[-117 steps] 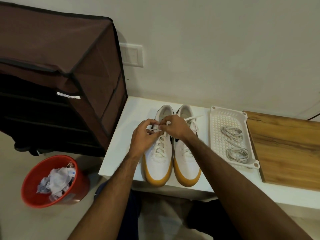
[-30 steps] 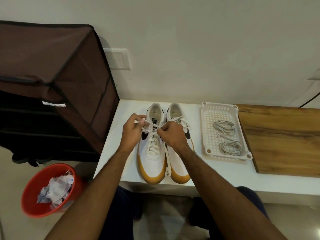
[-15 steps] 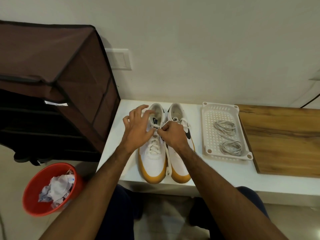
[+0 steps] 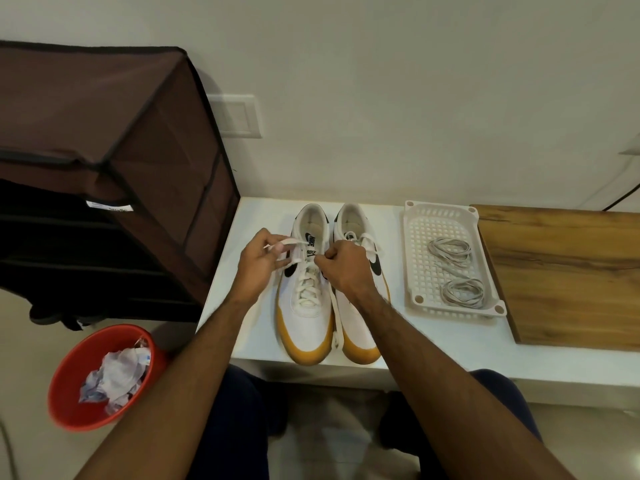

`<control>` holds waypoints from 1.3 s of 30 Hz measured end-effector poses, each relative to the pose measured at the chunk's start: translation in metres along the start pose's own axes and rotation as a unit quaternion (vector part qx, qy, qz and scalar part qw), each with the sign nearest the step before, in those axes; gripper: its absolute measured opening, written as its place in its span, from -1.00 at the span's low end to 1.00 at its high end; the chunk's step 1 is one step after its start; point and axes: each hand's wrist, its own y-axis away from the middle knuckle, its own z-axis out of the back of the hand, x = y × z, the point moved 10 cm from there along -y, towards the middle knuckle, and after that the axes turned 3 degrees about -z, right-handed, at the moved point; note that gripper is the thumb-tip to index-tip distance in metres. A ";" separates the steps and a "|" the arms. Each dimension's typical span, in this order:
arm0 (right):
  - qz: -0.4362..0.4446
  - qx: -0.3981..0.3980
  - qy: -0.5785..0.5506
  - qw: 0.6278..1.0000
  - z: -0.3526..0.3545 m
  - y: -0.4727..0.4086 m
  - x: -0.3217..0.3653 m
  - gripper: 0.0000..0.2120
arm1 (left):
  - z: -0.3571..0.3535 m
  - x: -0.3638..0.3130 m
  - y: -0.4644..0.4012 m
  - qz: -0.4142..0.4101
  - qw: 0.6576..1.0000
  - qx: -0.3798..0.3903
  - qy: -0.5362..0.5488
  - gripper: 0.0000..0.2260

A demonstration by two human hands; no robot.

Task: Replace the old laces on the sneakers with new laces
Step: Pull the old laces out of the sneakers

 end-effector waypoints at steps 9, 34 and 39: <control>0.004 0.017 -0.007 1.000 -0.002 -0.001 -0.002 -0.77 | 0.057 -0.005 0.017 -0.016 0.974 -0.187 -0.131 -0.66; -0.043 0.063 0.056 0.995 0.001 -0.016 0.012 -0.70 | -0.044 -0.013 0.007 -0.099 0.935 0.080 -0.330 -0.83; -0.033 0.058 0.034 0.997 0.001 -0.015 0.008 -0.70 | -0.045 -0.014 0.003 -0.084 0.939 0.063 -0.328 -0.93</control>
